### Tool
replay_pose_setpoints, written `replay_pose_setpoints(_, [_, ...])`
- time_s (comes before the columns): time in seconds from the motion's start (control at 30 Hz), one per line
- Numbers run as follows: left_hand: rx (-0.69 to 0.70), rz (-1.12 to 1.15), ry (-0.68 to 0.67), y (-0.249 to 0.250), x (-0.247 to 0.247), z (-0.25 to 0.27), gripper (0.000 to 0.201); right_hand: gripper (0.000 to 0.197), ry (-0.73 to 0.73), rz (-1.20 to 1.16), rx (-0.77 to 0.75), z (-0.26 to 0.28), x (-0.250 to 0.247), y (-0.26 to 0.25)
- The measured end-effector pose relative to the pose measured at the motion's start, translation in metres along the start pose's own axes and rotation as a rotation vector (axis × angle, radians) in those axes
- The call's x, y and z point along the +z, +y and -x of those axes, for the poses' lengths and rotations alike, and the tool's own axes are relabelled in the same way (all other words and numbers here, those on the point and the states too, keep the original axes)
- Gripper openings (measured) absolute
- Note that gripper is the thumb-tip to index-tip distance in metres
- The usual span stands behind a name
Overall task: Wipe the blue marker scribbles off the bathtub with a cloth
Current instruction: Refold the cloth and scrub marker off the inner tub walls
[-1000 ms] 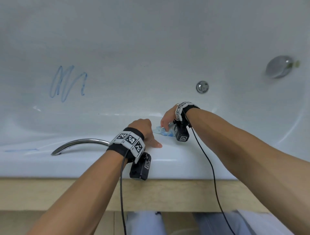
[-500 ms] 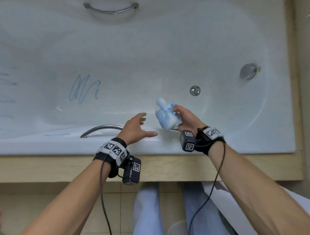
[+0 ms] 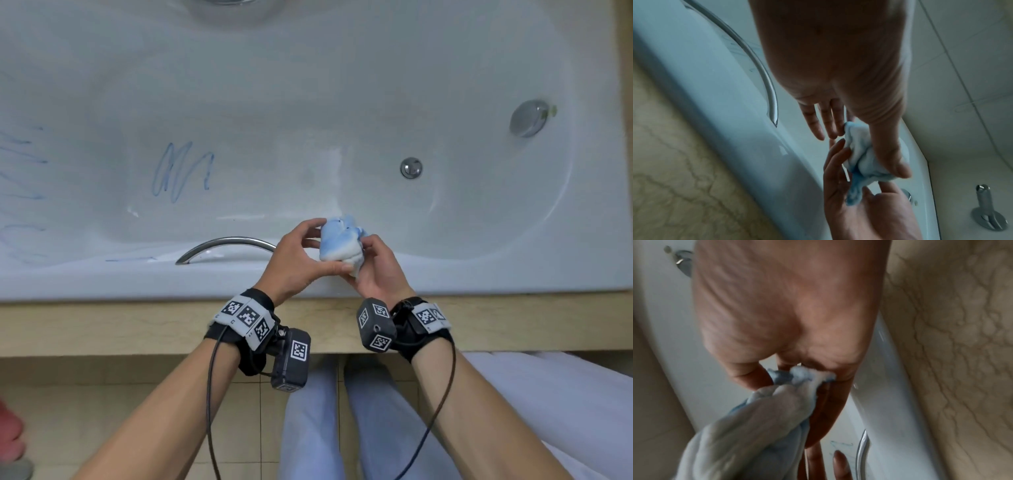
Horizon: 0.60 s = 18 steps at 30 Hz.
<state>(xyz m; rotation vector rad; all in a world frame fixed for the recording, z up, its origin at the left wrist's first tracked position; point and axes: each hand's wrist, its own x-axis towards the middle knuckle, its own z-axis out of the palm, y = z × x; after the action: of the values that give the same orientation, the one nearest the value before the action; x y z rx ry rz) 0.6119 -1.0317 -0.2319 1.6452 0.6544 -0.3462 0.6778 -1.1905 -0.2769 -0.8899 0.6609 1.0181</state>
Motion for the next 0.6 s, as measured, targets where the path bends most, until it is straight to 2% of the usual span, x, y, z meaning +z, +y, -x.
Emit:
replay_pose_setpoints(0.1, [-0.003,0.009,-0.010,0.003,0.003,0.009,0.079,0.028,-0.070,0.063,-0.053,0.004,-0.003,-0.007])
replay_pose_setpoints(0.2, [-0.006,0.019,-0.027,0.011,-0.003,0.013,0.069,0.038,-0.146,0.277,-0.095,0.009,0.001,-0.022])
replay_pose_setpoints(0.4, [-0.074,0.078,-0.019,0.012,-0.032,0.013,0.052,0.040,-0.108,0.632,-0.167,0.005,0.028,-0.029])
replay_pose_setpoints(0.47, [-0.123,0.088,0.008,0.002,-0.050,0.016,0.045,0.044,-0.105,0.655,-0.151,-0.001,0.044,-0.016])
replay_pose_setpoints(0.6, [-0.223,0.165,0.123,-0.033,-0.101,0.030,0.045,0.041,-0.255,0.604,0.005,-0.015,0.092,0.034])
